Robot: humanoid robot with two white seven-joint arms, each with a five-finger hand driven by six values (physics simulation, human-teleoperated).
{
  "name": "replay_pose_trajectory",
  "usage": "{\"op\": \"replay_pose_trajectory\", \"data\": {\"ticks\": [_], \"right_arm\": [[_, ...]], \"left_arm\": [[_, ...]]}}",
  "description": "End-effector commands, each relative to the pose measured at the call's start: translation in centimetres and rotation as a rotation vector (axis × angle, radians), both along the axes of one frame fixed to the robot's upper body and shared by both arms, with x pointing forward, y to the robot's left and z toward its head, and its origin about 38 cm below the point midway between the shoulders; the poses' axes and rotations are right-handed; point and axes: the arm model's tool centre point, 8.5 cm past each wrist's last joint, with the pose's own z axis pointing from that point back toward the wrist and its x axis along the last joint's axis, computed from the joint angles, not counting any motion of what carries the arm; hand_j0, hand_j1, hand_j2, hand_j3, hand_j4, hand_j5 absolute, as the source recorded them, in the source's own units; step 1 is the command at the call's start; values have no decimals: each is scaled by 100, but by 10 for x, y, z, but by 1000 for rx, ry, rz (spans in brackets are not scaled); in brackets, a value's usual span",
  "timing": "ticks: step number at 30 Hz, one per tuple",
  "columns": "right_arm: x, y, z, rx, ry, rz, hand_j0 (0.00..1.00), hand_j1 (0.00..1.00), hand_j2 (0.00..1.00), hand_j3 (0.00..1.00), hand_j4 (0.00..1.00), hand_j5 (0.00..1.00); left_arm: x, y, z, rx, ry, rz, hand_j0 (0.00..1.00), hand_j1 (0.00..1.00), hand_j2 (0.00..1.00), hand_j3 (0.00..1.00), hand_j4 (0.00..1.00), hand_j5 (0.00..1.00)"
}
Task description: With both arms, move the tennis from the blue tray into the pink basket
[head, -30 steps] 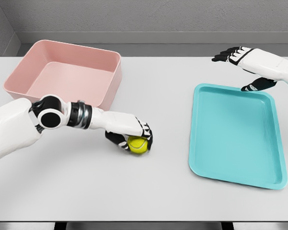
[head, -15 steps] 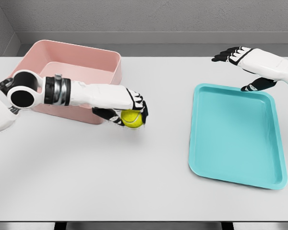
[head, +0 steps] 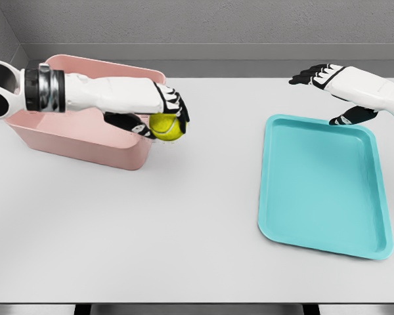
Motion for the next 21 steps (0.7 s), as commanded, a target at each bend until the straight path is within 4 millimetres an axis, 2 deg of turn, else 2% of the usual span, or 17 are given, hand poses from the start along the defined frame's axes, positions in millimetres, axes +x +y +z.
{"op": "replay_pose_trajectory", "data": {"ticks": [1, 3, 10, 14, 21], "right_arm": [[0, 0, 1, 6, 1, -2, 100, 100, 100, 100, 100, 100], [0, 0, 1, 7, 0, -2, 100, 100, 100, 100, 100, 100], [0, 0, 1, 7, 0, -2, 100, 100, 100, 100, 100, 100], [0, 0, 1, 7, -1, -1, 100, 100, 100, 100, 100, 100], [0, 0, 1, 6, 0, -1, 100, 100, 100, 100, 100, 100]], "left_arm": [[1, 7, 3, -13, 11, 14, 42, 42, 42, 42, 42, 42], [3, 11, 11, -19, -6, 23, 42, 42, 42, 42, 42, 42], [18, 37, 11, -14, -1, 112, 42, 42, 42, 42, 42, 42], [34, 62, 8, -21, 1, 164, 42, 42, 42, 42, 42, 42], [63, 106, -13, -19, 52, 313, 42, 42, 42, 42, 42, 42]]}}
